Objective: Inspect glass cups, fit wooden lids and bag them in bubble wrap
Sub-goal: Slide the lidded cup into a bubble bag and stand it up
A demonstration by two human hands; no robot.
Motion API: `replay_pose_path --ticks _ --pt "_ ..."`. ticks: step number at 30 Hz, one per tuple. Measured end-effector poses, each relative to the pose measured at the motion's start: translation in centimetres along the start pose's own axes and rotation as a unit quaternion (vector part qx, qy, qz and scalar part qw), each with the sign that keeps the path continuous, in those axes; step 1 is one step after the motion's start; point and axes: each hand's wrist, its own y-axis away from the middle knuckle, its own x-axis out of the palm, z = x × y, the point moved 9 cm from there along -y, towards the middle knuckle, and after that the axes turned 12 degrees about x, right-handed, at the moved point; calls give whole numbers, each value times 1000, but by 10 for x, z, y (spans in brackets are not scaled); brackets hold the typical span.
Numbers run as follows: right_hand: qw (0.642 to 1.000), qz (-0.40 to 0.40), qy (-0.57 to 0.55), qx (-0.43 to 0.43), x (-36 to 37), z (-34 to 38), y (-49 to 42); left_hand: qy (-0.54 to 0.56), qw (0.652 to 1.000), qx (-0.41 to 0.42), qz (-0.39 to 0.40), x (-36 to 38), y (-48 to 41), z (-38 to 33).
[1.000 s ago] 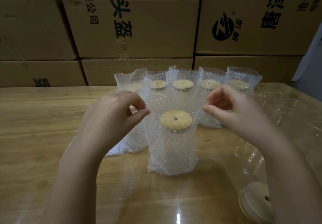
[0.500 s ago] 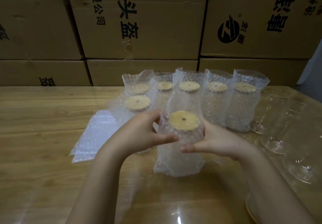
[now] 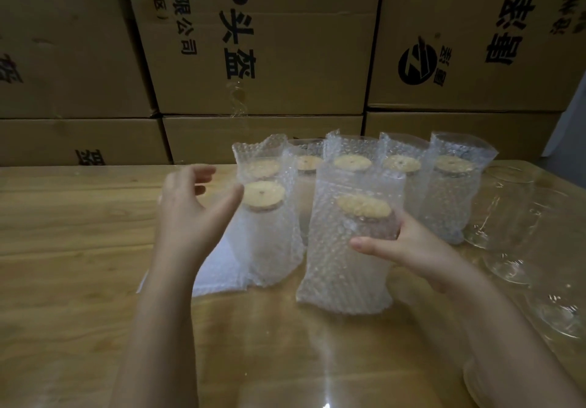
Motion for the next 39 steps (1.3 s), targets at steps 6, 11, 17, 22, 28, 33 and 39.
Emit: replay_pose_path --ticks 6,11,17,22,28,33,39 --pt "989 -148 8 1 -11 16 -14 36 981 -81 175 39 14 33" --pt "985 -167 40 -7 16 28 -29 75 973 -58 209 59 21 30" --pt "989 -141 45 -15 43 36 -40 71 977 -65 188 61 19 37" --pt "988 -127 83 -34 43 46 -45 86 980 -64 166 56 17 40" --pt "987 -135 60 -57 45 41 -42 65 985 -36 154 54 13 39" --pt "987 -126 70 -73 49 32 -44 16 987 1 157 62 12 36" --pt "986 -140 -44 -82 61 3 -32 66 960 -137 233 89 33 62"
